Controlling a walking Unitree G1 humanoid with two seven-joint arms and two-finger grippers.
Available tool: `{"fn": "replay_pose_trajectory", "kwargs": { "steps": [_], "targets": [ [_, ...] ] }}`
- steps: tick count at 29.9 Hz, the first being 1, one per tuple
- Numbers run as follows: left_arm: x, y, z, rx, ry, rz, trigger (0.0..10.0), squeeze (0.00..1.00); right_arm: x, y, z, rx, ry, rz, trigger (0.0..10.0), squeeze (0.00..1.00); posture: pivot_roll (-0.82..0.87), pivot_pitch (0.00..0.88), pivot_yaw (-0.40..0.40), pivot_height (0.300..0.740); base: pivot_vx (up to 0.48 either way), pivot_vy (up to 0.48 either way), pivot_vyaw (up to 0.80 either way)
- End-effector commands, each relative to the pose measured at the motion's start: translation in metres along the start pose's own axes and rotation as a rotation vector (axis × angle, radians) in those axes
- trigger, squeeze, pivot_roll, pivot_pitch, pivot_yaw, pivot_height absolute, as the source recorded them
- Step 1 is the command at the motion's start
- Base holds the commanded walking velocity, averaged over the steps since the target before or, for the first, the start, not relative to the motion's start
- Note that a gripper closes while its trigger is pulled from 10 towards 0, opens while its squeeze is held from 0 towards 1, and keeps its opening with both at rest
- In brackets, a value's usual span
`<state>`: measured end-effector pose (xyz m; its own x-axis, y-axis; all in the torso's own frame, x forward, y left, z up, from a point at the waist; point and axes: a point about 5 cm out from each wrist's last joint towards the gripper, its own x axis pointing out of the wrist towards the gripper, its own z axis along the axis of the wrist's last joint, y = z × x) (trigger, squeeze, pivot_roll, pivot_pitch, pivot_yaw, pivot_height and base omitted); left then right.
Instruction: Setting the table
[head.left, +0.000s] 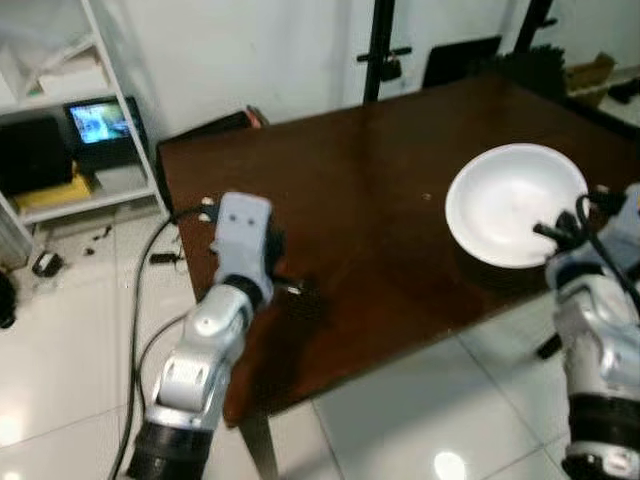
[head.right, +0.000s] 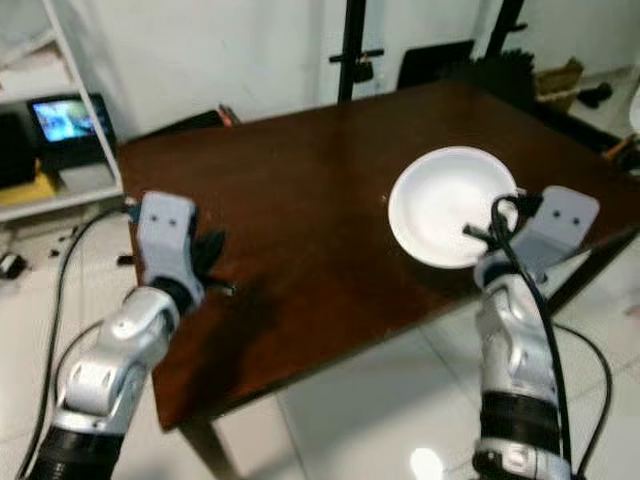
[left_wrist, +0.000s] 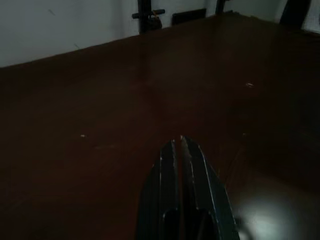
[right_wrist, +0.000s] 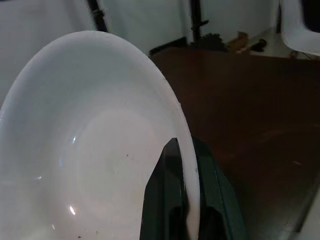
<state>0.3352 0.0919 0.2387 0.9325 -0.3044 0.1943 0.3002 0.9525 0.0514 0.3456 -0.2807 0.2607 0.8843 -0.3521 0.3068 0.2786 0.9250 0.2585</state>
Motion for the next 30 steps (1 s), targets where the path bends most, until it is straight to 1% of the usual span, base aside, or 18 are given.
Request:
{"fn": "replay_pose_trajectory", "kwargs": {
  "steps": [1,10,30],
  "targets": [
    [-0.0032,0.0055,-0.0075,0.005,0.030,0.025,10.0,0.00,-0.0022,0.0001,-0.0042,0.006,0.009,0.002,10.0,0.00,-0.04,0.130,0.086,0.740,0.000,0.000,0.00],
    [-0.0028,0.0080,-0.0072,0.009,0.023,0.035,10.0,0.00,-0.0027,0.0007,-0.0053,0.007,0.013,0.006,10.0,0.00,-0.04,0.127,0.087,0.740,0.000,0.000,0.00],
    [-0.0031,0.0109,-0.0080,0.011,0.029,0.049,10.0,0.00,-0.0021,0.0006,-0.0053,0.007,0.017,0.003,10.0,0.00,-0.04,0.132,0.086,0.740,0.331,-0.310,0.00]
  ]
}}
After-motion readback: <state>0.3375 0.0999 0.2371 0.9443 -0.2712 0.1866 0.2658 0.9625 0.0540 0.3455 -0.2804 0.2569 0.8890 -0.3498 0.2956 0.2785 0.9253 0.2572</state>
